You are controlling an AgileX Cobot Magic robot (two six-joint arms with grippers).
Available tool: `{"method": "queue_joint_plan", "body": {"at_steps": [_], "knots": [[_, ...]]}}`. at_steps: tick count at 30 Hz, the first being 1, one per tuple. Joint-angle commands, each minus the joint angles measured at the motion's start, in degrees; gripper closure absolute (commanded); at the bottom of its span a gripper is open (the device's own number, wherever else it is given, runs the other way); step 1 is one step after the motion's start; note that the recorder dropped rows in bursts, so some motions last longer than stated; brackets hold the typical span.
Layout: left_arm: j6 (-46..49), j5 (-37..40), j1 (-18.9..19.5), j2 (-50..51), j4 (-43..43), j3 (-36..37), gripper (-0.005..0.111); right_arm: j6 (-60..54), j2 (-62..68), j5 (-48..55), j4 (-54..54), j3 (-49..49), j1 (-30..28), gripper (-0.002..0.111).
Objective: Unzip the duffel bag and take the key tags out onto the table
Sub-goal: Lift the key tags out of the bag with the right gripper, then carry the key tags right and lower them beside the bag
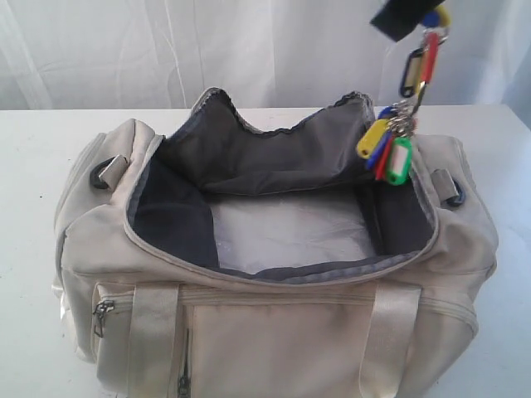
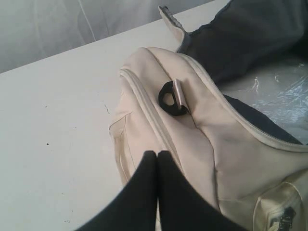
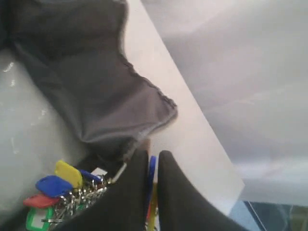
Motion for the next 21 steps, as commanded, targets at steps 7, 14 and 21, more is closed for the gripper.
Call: {"method": "queue_joint_plan", "body": {"at_steps": [7, 14, 21], "knots": [[-0.42, 0.05, -0.37, -0.48, -0.69, 0.31, 0.107, 4.93, -8.28, 5.75, -4.51, 0.01, -9.34, 0.108], [-0.42, 0.05, -0.37, -0.48, -0.69, 0.31, 0.107, 6.59, -10.0, 6.29, -4.59, 4.18, -14.61, 0.108], [-0.42, 0.16, -0.37, -0.48, -0.94, 0.31, 0.107, 10.0, -3.91, -1.16, -3.96, 17.58, -25.51, 0.108]]}}
